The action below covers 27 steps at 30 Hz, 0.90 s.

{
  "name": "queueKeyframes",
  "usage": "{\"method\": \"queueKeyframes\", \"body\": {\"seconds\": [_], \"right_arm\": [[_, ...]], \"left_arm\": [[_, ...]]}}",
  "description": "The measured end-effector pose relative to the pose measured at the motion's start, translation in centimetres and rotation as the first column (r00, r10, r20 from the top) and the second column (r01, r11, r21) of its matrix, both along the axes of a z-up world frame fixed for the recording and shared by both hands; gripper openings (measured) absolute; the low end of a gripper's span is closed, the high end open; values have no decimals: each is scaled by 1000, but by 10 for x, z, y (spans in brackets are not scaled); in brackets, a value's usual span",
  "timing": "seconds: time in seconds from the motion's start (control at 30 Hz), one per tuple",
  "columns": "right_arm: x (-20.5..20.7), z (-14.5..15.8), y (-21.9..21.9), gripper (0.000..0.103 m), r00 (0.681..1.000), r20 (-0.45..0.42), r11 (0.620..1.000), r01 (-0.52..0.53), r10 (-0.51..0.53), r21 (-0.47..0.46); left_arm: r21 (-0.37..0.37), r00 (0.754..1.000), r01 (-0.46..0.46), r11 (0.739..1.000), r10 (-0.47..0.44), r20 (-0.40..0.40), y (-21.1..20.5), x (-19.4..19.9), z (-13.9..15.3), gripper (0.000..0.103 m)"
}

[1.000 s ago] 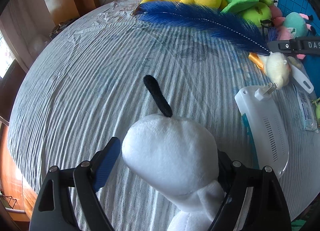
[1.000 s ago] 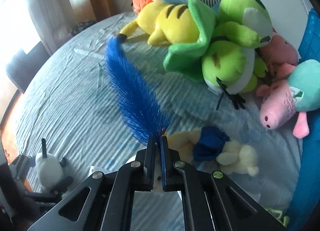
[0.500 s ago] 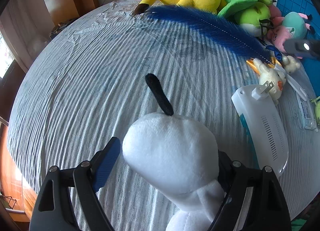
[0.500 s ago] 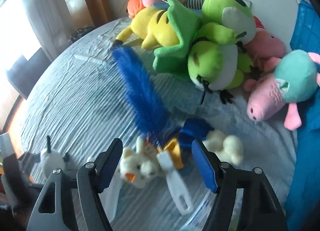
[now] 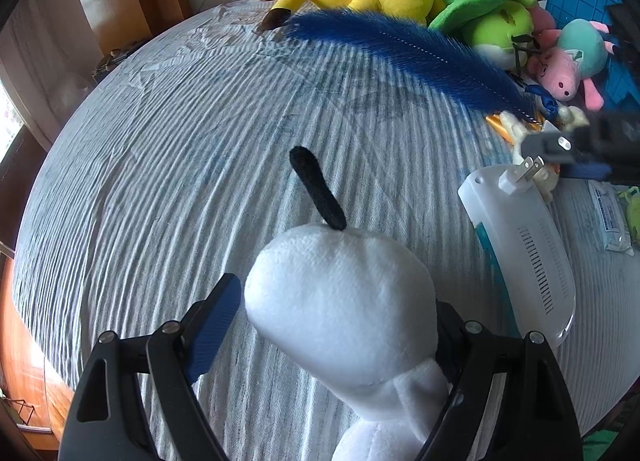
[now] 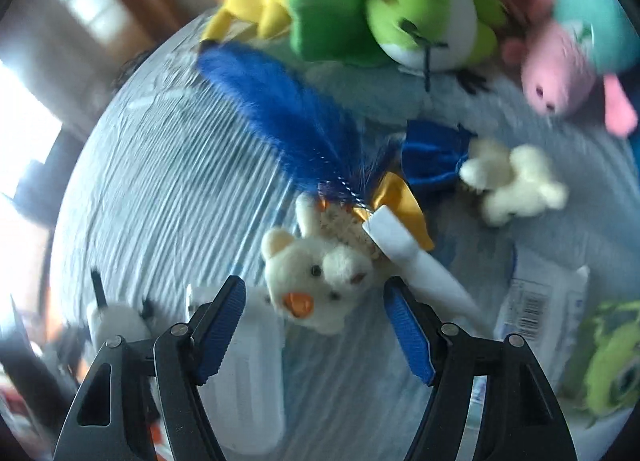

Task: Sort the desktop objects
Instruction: 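Open right tool and close it on the white teddy bear with yellow bow, then lift the duck with left tool while right tool carries the bear toward the blue bin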

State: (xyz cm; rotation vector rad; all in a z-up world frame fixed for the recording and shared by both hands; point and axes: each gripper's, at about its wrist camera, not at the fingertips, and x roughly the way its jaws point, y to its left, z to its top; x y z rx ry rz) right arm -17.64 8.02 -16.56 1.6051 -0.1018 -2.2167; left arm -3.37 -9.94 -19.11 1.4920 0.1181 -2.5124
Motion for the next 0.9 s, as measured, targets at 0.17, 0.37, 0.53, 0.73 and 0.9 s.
{"method": "queueKeyframes", "body": {"seconds": [0.17, 0.37, 0.53, 0.73, 0.9], "right_arm": [[-20, -7, -6, 72, 994, 14, 993, 109, -110, 43], [-17, 2, -8, 39, 995, -24, 991, 94, -92, 92], [-7, 17, -1, 36, 998, -28, 998, 60, -59, 30], [6, 43, 5, 36, 997, -66, 999, 24, -26, -29], [15, 79, 2, 36, 991, -134, 996, 11, -22, -83]], "left_arm": [[8, 1000, 10, 1000, -10, -1, 0, 0, 0, 84], [12, 1000, 23, 1000, -23, -4, -1, 1, 0, 84], [20, 999, 31, 999, -30, -18, -1, 3, 2, 84], [21, 998, 39, 999, -38, -51, -4, 5, 11, 84], [16, 996, 48, 999, -47, -72, -5, 4, 21, 84]]}}
